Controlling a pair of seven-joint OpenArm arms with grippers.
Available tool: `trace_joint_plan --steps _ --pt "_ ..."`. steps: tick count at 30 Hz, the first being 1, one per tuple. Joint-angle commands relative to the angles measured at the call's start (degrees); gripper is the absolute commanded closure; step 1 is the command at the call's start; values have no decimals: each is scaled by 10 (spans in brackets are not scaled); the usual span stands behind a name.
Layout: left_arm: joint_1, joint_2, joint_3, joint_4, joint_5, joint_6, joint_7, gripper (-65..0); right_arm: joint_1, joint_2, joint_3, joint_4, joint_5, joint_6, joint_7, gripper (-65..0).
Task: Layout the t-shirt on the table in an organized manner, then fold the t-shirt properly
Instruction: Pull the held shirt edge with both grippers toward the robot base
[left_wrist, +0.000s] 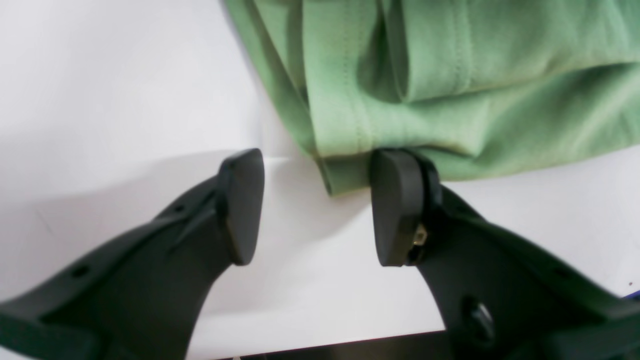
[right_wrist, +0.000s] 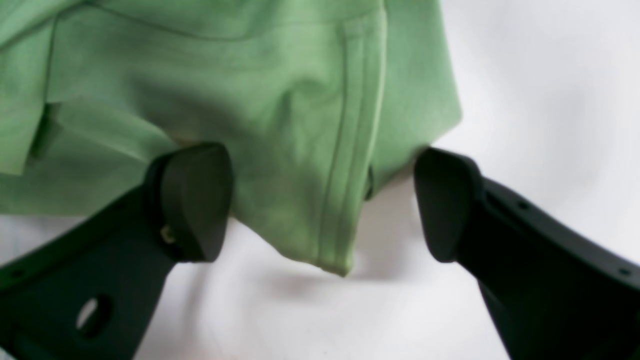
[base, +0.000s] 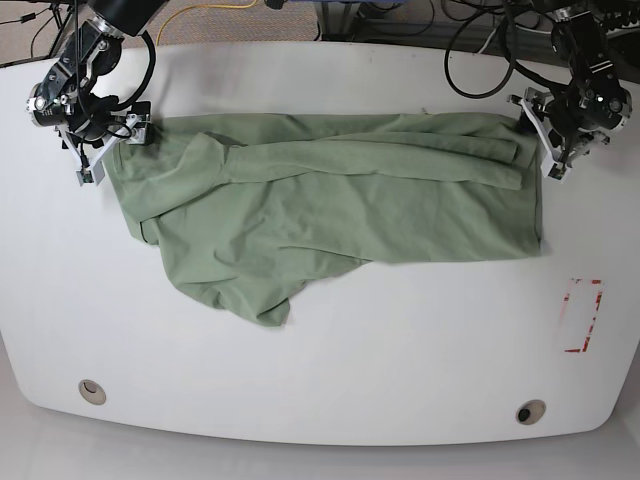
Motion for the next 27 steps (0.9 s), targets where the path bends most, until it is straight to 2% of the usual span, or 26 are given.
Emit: trace_joint_plan --steps 1,7,12,15,16,18,19,22,24,27 --pt "0 -4 14 -12 6 -1 6 -290 0 0 -2 -2 0 -1 -21 -537" --pt "-10 -5 26 -55 7 -1 0 -126 1 0 -3 -2 0 -1 -21 -537" --pt "-15 -6 26 -85 7 -1 -18 -82 1 0 -3 -2 0 -1 -21 -528" --pt "-15 -6 26 -90 7 -1 -19 -54 1 0 -2 -2 0 -1 -21 -428" --pt "-14 -6 25 -87 7 -1 -19 -43 1 0 -1 -2 0 -1 -21 -344" --pt "-14 -6 25 -84 7 -1 -19 -38 0 0 -1 -2 0 -1 -21 -231" --pt "-14 -8 25 -81 7 -1 -19 -38 -1 0 -1 -2 0 -1 -21 -155" --pt "-13 -19 25 -70 7 -1 -16 -38 -4 0 -2 -2 0 -1 -25 0" --pt "-10 -20 25 -66 7 -1 -16 -38 -5 0 -2 -2 0 -1 -25 0" --pt "0 -21 25 -62 7 -1 -16 -38 -20 0 0 -2 0 -1 -25 -38"
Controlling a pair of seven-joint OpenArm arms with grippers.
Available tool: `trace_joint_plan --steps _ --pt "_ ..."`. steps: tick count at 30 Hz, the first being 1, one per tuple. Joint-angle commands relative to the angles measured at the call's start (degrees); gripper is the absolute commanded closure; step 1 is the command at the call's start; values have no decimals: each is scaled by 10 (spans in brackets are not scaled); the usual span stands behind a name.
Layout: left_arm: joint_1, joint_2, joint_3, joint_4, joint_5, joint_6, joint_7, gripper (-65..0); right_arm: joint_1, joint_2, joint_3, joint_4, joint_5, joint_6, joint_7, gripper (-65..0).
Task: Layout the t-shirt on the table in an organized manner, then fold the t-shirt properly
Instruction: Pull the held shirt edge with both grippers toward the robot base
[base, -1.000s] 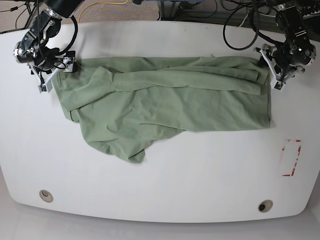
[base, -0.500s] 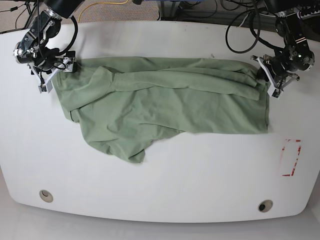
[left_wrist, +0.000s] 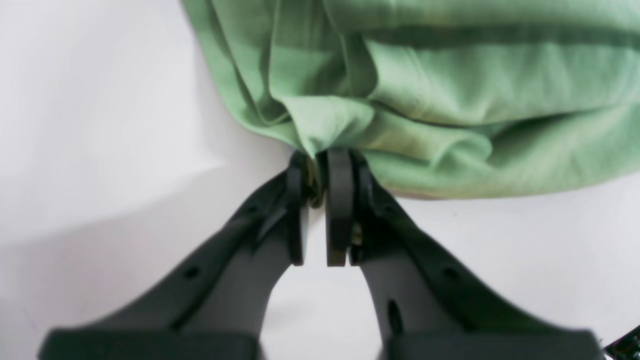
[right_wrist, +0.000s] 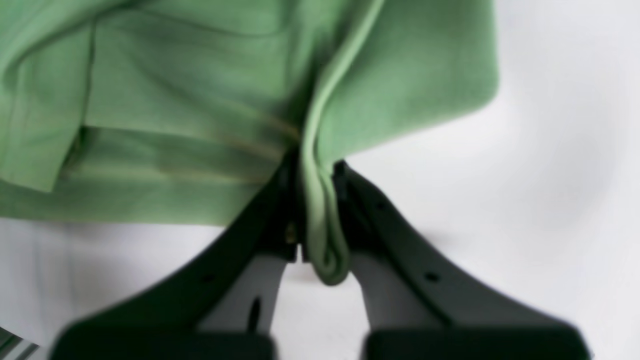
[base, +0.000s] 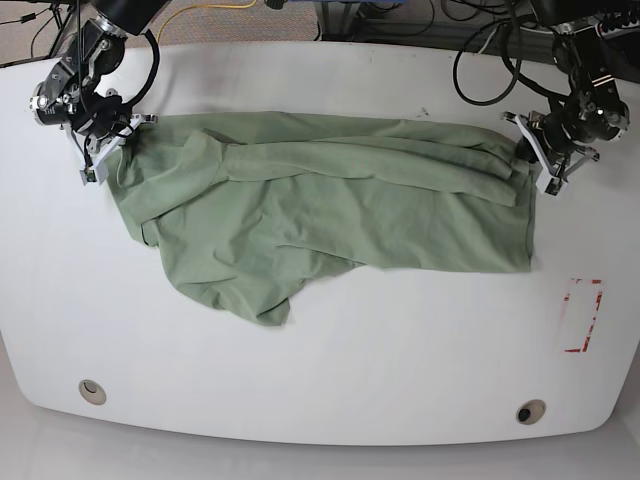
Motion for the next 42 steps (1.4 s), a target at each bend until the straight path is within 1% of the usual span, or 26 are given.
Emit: trace_joint_plan --steps 1,6,10,14,23,25,27,30,33,42 --pt "21 -2 2 3 39 -1 59 -38 -18 3 1 1 -16 1 -24 -36" --pt "42 -2 2 26 39 -1 68 -38 -47 3 1 38 -16 1 -25 -11" --pt "62 -2 2 46 39 -1 75 -38 -77 2 1 80 -16 1 -25 -10" --pt "79 -2 1 73 37 -1 76 -42 -96 1 1 108 -16 1 -38 -10" --pt "81 -2 2 138 35 -1 78 -44 -96 -12 1 114 -17 1 -41 -10" --pt "81 -2 2 145 35 -1 91 -42 -96 -13 1 115 -17 1 -42 -10" --pt "81 -2 2 146 37 -1 108 -39 -96 -13 1 115 -17 1 -42 -10" --pt "81 -6 -2 144 38 -1 118 -38 -99 -13 1 116 -17 1 -42 -10" --pt "82 -21 -7 141 39 -1 118 -38 -101 -13 1 116 -17 1 -42 -10" --pt "108 -25 -11 142 39 -1 118 -38 -118 -13 2 116 -17 1 -42 -8"
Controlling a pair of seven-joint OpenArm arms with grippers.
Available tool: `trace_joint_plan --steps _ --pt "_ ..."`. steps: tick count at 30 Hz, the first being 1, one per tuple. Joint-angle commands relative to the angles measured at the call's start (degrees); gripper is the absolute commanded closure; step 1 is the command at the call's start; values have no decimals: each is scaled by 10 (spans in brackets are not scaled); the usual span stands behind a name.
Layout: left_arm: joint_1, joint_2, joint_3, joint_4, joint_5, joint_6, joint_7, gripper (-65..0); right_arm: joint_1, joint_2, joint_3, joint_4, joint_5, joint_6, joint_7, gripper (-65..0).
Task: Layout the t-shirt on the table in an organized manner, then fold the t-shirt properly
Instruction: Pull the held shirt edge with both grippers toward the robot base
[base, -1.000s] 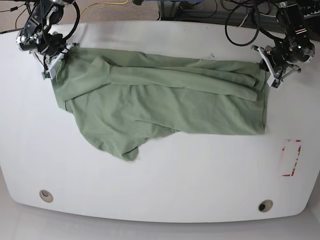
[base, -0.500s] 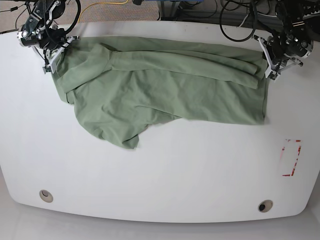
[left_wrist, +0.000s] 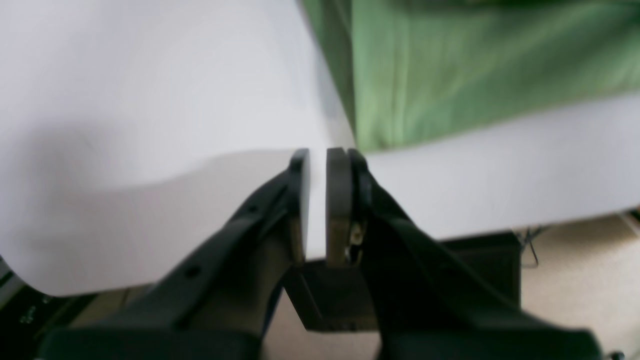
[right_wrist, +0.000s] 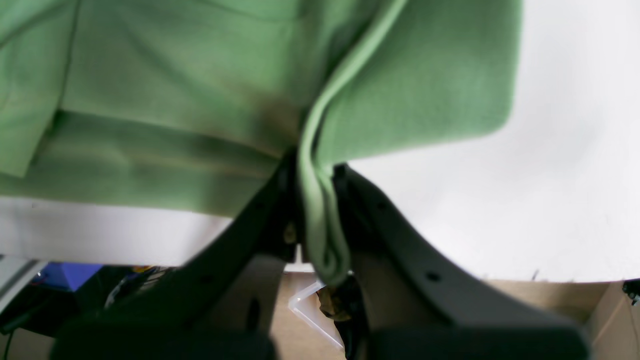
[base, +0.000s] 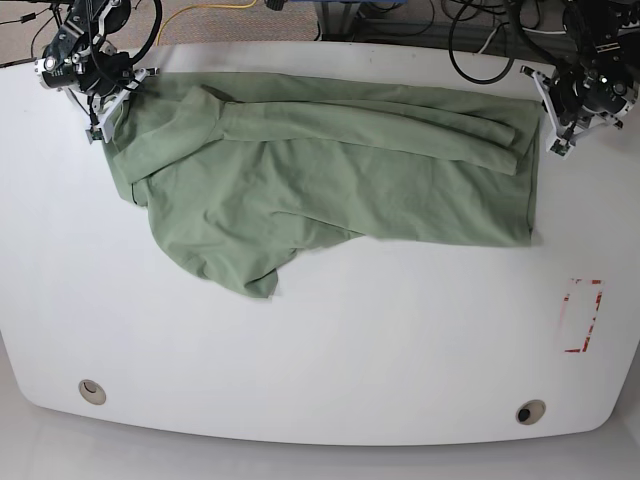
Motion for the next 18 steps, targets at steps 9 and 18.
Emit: trace_joint_plan --steps 9,18 --pt "30 -6 -2 11 -5 0 -2 -38 -28 4 16 22 -3 0 -10 -8" --pt "25 -6 1 23 -18 0 -2 -79 -29 -5 16 27 -3 0 -10 -8"
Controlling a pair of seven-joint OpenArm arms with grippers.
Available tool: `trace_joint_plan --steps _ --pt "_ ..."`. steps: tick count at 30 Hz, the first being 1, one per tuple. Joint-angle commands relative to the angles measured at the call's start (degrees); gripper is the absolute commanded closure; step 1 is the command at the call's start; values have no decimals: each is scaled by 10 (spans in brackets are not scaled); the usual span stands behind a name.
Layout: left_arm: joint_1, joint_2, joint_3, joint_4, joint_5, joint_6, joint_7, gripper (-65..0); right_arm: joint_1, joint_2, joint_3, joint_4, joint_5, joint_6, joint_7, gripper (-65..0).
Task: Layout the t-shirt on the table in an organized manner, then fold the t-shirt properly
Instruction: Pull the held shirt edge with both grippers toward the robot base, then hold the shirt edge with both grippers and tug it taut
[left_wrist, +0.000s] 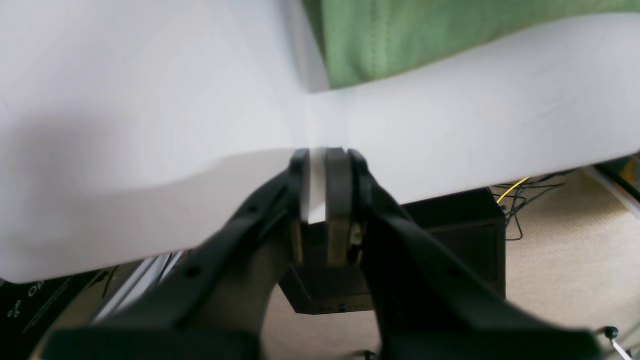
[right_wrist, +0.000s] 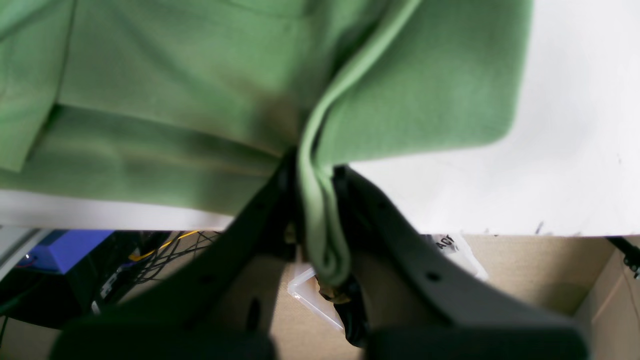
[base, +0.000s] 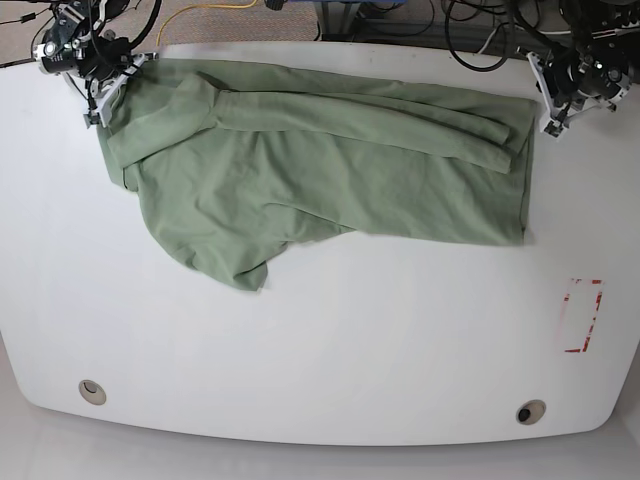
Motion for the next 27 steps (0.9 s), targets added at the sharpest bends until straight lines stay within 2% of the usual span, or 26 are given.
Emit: trace_joint_plan --steps 1,5,8,19,27 --pt "-6 -7 -1 25 -21 -1 0 -108 4 4 2 8 -1 1 -7 -8" --pt "-17 -8 -1 41 -50 -1 1 -236 5 2 1 8 -1 1 -7 -8" --pt "-37 -9 -1 39 -52 -1 1 -294 5 2 1 8 -1 1 -7 -8" --pt "-110 -3 24 -10 1 -1 1 -314 6 1 0 8 0 1 -7 -8" --pt "-118 -3 58 -53 1 -1 1 -312 6 2 0 8 0 1 -7 -8"
